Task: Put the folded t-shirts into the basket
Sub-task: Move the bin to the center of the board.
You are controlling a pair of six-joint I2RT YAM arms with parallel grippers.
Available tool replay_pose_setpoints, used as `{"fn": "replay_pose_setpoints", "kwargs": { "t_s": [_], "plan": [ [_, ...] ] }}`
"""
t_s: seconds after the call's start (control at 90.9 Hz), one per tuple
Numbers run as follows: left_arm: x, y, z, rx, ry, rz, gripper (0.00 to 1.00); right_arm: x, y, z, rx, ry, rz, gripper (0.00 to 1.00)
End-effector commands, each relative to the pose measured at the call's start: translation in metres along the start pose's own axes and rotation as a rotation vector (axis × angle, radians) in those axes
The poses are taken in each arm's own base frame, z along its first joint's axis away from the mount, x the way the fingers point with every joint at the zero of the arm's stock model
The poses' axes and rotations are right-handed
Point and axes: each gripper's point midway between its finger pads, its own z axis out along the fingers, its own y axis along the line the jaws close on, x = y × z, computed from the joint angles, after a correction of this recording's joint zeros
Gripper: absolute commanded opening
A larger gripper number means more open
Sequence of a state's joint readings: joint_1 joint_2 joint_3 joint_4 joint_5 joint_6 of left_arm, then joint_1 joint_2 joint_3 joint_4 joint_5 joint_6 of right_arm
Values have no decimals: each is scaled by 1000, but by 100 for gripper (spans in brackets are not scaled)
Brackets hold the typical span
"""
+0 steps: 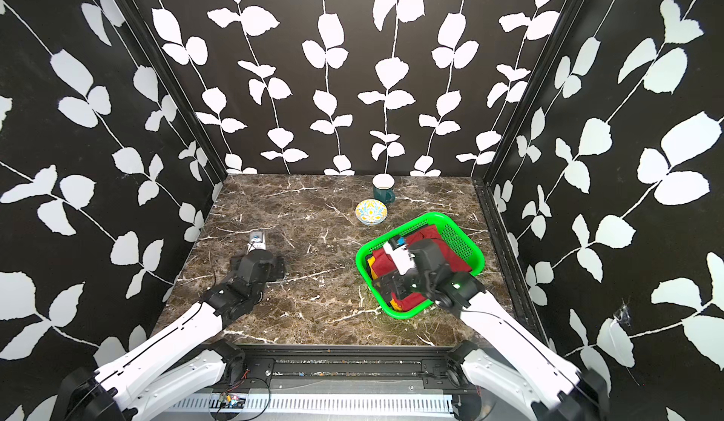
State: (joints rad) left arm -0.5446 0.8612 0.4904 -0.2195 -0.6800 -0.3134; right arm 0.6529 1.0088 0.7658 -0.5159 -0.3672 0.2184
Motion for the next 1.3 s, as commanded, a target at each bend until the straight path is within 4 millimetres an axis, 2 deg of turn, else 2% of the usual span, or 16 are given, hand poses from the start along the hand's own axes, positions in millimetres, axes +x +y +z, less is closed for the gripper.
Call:
{"fn": "replay_pose_setpoints", "kwargs": {
  "t_s": [0.0,0.132,0.242,0.363,0.44,0.517,0.583,0.704,0.77,0.814,0.858,0.924,1.001,1.1,1.177,1.287],
  "plan": [
    [-2,25,-4,-103,-36,-106,99,17,29,25,-197,123,53,99],
    [1,28,-2,-120,-29,-107,99,28,56,52,-347,223,102,98],
    [3,30,1,-129,-30,-111,99,21,85,68,-419,206,36,99],
    [9,37,11,-143,-9,-152,99,7,140,94,-559,202,-54,99],
    [10,41,22,-128,12,-198,99,-16,180,118,-640,182,-81,99],
    [10,45,32,-114,41,-230,99,-37,209,144,-674,163,-72,98],
    [9,47,38,-107,63,-238,99,-58,216,149,-664,118,-56,99],
    [2,40,44,-55,60,-183,99,-81,211,128,-581,27,-125,99],
    [-2,36,45,-33,53,-150,99,-85,197,113,-515,9,-147,99],
    [-3,32,46,-12,51,-127,99,-84,177,108,-442,3,-138,99],
    [-4,29,48,6,51,-116,99,-91,156,89,-372,-48,-125,99],
    [-6,25,51,25,55,-101,98,-97,111,68,-241,-124,-72,99],
    [-9,22,55,35,53,-91,99,-102,43,38,-32,-220,12,99],
    [-16,18,58,56,15,-86,98,-105,-37,-19,313,-378,10,99],
    [-24,17,61,60,-11,-39,99,-92,-98,-64,658,-468,-7,99],
    [-33,15,67,73,-71,68,99,-70,-155,-112,920,-575,3,99]
  ]
}}
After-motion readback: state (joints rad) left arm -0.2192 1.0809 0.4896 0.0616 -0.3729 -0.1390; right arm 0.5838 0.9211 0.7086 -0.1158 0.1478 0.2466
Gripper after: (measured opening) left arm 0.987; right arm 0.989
